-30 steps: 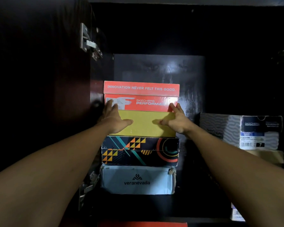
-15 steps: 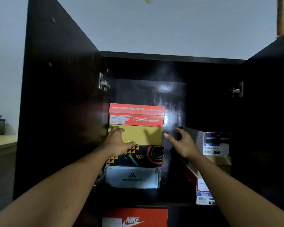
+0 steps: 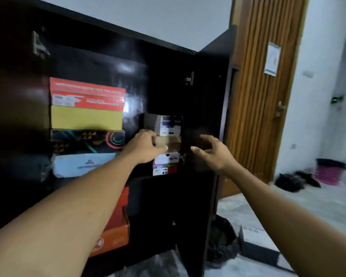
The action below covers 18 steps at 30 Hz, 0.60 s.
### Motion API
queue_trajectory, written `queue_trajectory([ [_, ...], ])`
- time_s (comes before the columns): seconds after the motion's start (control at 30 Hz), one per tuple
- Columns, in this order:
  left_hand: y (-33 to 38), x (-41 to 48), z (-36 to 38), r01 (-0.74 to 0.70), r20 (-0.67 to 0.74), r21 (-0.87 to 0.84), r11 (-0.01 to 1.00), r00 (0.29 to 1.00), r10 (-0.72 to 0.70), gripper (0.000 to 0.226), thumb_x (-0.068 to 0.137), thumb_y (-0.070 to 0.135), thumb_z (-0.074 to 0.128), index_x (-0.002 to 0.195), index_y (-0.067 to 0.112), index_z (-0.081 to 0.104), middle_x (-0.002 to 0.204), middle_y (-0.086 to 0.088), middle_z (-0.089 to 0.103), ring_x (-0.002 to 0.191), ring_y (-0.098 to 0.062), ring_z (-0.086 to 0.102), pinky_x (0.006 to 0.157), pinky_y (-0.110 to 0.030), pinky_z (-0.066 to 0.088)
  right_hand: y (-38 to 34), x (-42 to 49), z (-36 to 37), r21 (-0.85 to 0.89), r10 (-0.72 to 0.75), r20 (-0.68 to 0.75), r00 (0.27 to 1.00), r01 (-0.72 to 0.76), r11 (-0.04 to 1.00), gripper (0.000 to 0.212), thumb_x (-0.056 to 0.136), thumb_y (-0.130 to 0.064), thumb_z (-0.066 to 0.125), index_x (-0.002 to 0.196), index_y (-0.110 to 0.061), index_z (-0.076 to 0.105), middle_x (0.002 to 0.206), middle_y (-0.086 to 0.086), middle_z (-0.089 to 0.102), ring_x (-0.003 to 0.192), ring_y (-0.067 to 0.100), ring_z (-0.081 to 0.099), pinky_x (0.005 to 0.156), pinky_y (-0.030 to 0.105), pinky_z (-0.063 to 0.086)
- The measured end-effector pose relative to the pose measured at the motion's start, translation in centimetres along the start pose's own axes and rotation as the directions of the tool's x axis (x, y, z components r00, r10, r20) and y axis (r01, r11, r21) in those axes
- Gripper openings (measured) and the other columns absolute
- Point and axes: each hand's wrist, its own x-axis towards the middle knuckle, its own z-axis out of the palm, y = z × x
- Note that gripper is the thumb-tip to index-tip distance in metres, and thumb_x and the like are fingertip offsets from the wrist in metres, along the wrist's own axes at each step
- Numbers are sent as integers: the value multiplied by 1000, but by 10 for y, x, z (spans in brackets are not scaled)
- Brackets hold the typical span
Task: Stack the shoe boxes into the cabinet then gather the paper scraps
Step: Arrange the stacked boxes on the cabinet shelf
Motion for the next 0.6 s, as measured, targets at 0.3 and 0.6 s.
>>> queue_trajectory([
  [0.3,91,-21,130,-158,253,-193,968,946,205,70,80,60,70,136,21,54,135,0,58,118,-20,59,99,-40,50,104,-91,-88,-225,333,-224,916,-381,897,75,86,-49,70,147,-16,41,146,6,50,130,25,51,94,30,44],
  [0.6,138,-24,325,-105,523,-288,952,815,248,65,84,52,72,135,16,55,134,-2,58,116,-20,59,97,-37,50,275,-143,-151,-237,554,-269,788,-612,755,73,87,-47,70,147,-16,42,144,12,50,130,26,51,96,33,43],
])
